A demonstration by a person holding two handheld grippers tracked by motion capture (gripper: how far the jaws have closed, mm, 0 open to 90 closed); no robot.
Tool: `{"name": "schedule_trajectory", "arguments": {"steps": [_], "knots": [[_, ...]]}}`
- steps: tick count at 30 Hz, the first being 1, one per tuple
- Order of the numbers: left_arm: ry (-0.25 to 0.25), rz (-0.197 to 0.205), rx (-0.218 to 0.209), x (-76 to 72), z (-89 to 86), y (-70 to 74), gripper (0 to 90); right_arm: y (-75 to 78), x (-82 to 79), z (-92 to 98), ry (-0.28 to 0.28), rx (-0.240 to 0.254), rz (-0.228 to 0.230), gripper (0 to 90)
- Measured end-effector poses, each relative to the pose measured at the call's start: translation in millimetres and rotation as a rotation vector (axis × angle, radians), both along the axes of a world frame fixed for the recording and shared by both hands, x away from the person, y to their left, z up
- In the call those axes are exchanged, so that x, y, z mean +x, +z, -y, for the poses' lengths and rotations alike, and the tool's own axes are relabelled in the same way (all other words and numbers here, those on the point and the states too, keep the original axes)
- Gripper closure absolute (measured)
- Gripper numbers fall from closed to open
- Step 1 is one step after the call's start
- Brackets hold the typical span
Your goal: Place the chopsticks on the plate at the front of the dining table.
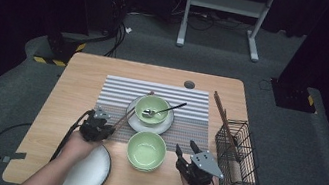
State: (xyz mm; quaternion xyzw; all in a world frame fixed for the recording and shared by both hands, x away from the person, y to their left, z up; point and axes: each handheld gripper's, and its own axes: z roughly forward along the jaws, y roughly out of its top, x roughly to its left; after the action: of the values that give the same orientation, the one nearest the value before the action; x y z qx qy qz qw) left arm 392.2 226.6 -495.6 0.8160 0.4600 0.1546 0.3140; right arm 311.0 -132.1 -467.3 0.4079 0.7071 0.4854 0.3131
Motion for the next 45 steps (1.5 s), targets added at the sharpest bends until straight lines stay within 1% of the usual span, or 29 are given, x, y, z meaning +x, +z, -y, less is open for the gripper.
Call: {"name": "schedule_trajectory", "arguments": {"steps": [2,4,8,9,12,13,18,20,21,23,27,34,38,41,45], "knots": [[-0.005,0.003,-0.003,-0.4,0.1,0.5,78.9,-0.1,-0.1,0.4,-0.001,0.002,0.001,48.9],[-0.008,0.005,-0.014,-0.6,0.1,1.1,78.1,-0.2,-0.1,0.7,-0.001,0.004,-0.001,48.9],[-0.009,0.013,-0.013,-1.4,0.0,3.5,77.4,0.3,0.1,0.5,-0.001,0.005,-0.001,49.1],[-0.010,0.014,-0.021,-1.8,-0.1,4.5,77.4,0.4,0.2,0.5,-0.001,0.005,0.000,49.2],[-0.010,0.021,-0.024,-2.4,-0.4,6.1,77.4,0.5,0.0,0.6,0.000,0.004,0.001,49.3],[-0.010,0.028,-0.033,-2.8,-0.8,8.2,78.0,0.5,0.1,0.7,-0.002,0.007,-0.001,49.3],[-0.019,0.039,-0.048,-3.6,-0.1,12.9,78.4,1.4,-0.1,0.8,-0.001,0.006,0.002,49.4],[-0.022,0.044,-0.044,-3.9,0.4,14.2,78.3,1.5,-0.2,0.9,-0.001,0.006,0.002,49.5],[-0.029,0.053,-0.038,-4.6,2.3,16.2,78.2,1.3,0.0,1.3,0.000,0.009,0.001,49.4],[-0.035,0.051,-0.032,-4.1,3.2,16.9,78.2,1.1,0.3,1.8,-0.002,0.012,-0.001,49.5],[-0.030,0.047,-0.035,-2.6,4.5,16.3,78.4,1.4,0.0,1.6,0.001,0.012,0.000,49.6],[-0.039,0.046,-0.030,-0.2,6.9,15.9,81.2,1.1,-1.0,0.8,0.004,0.011,-0.004,49.7],[-0.037,0.045,-0.039,0.6,8.5,15.4,81.1,1.6,-1.6,1.4,0.006,0.011,0.003,49.7],[-0.041,0.050,-0.036,0.7,9.3,15.5,80.8,1.2,-1.7,2.7,0.001,0.013,-0.002,49.3],[-0.034,0.055,-0.039,1.3,8.2,16.6,80.3,-0.1,-1.5,3.6,-0.003,0.012,-0.008,49.2]]}}
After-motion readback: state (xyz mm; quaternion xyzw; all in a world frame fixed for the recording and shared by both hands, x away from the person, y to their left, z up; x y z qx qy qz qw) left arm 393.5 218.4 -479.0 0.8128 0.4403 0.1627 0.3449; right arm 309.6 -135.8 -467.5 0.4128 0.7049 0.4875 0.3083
